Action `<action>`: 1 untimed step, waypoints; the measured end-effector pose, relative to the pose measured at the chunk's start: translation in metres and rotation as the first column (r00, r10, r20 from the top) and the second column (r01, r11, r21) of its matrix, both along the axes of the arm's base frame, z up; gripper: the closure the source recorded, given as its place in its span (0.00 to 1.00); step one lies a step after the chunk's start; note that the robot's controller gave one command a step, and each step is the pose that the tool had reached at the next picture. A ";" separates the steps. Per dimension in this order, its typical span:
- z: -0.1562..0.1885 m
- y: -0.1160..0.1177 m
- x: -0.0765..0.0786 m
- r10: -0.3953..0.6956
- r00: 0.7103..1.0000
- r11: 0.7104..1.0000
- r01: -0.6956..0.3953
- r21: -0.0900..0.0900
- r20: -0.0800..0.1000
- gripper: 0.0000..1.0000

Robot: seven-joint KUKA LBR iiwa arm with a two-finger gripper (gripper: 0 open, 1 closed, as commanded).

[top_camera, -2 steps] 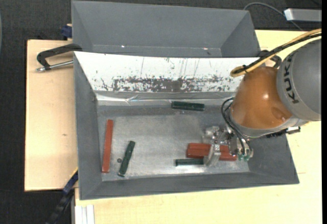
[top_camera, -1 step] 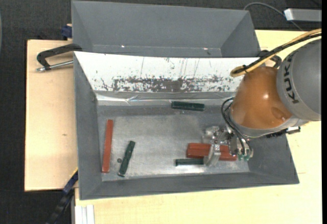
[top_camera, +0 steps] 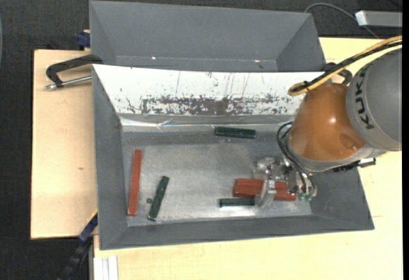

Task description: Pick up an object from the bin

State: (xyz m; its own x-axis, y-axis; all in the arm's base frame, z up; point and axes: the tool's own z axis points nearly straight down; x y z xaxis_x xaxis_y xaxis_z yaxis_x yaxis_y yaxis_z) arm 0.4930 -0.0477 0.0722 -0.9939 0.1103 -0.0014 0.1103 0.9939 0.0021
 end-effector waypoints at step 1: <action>0.006 0.000 -0.001 0.000 1.000 1.000 0.000 0.000 -0.003 1.00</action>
Offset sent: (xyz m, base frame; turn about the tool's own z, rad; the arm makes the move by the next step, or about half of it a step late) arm 0.0000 0.0001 0.0140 0.0000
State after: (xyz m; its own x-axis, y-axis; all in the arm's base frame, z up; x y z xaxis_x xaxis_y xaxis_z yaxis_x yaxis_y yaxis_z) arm 0.4920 -0.0475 0.0782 -0.9939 0.1104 0.0014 0.1104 0.9939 0.0019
